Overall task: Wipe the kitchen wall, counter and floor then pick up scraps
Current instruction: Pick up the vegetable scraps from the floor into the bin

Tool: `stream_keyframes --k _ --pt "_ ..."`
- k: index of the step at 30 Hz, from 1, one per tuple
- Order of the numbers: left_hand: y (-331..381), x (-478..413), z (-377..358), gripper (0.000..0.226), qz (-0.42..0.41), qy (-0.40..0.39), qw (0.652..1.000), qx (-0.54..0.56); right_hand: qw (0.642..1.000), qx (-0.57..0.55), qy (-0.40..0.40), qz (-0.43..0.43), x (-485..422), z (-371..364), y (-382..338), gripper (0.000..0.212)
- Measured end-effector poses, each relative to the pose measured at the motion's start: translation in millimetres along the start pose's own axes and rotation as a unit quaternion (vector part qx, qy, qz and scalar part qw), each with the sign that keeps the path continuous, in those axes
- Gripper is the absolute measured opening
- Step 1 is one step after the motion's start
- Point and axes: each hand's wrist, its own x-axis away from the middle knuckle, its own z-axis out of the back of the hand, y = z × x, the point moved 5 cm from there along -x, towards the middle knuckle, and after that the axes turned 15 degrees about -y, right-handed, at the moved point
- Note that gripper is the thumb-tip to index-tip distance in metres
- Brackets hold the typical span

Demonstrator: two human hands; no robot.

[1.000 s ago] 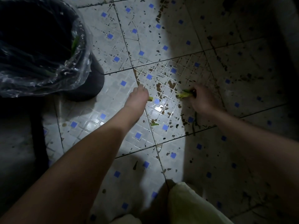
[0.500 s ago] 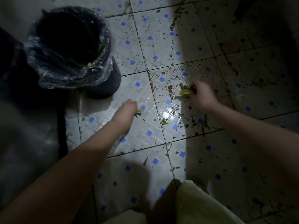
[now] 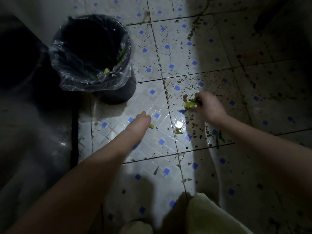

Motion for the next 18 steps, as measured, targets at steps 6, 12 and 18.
stream_keyframes --k 6,12,18 --pt "6 8 21 0.043 0.003 0.038 0.999 0.004 1.0 0.022 0.007 0.004 8 7 -6 0.024" --pt "27 30 71 0.042 -0.044 0.112 0.992 0.025 0.998 0.051 0.026 0.032 7 22 -23 0.025" --pt "30 67 131 0.036 -0.06 0.244 0.967 0.03 0.991 0.092 0.061 0.076 0 52 -59 0.024"
